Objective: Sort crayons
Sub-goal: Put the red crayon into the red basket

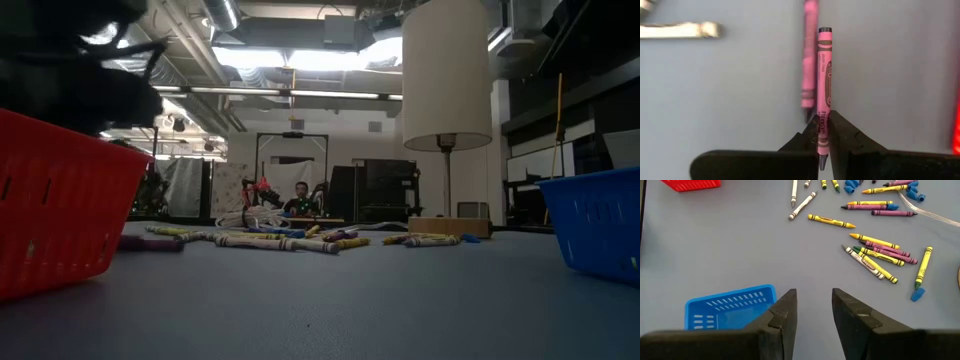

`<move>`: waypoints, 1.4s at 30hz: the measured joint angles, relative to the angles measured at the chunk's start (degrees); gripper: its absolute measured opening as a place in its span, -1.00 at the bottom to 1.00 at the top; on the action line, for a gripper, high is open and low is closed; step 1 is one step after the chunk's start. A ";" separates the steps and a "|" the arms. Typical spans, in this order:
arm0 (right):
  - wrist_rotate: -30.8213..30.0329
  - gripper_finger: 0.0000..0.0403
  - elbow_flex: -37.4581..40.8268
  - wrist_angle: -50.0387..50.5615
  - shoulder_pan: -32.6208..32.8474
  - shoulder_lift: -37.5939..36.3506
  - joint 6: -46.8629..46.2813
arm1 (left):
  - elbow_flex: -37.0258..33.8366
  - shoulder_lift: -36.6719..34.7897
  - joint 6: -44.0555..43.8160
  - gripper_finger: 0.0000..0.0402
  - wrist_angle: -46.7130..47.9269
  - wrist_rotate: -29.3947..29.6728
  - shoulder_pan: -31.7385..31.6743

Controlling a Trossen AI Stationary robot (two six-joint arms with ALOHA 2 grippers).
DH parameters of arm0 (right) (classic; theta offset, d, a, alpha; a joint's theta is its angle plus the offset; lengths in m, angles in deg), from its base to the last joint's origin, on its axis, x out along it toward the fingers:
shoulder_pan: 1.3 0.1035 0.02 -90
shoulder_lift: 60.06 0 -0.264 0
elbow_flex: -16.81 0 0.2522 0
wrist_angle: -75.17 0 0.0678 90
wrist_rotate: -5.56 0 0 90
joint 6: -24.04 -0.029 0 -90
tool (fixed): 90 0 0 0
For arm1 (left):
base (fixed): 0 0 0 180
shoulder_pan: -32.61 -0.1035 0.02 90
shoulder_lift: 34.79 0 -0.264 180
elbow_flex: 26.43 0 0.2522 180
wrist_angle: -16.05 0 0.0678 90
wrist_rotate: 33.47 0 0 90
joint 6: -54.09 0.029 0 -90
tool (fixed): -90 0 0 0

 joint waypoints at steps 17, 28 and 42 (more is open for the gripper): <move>0.00 -0.39 0.00 0.04 0.01 0.00 0.04 | 0.07 -8.80 -6.35 -0.99 -19.12 -11.60 -1.27; 0.00 -0.39 0.00 0.04 -0.01 0.00 0.04 | 0.09 -8.67 -20.40 -0.97 -21.92 -11.95 8.26; 0.01 -0.39 0.00 0.02 0.01 0.00 0.04 | 0.09 -8.67 -26.46 -0.50 -21.24 -5.05 11.41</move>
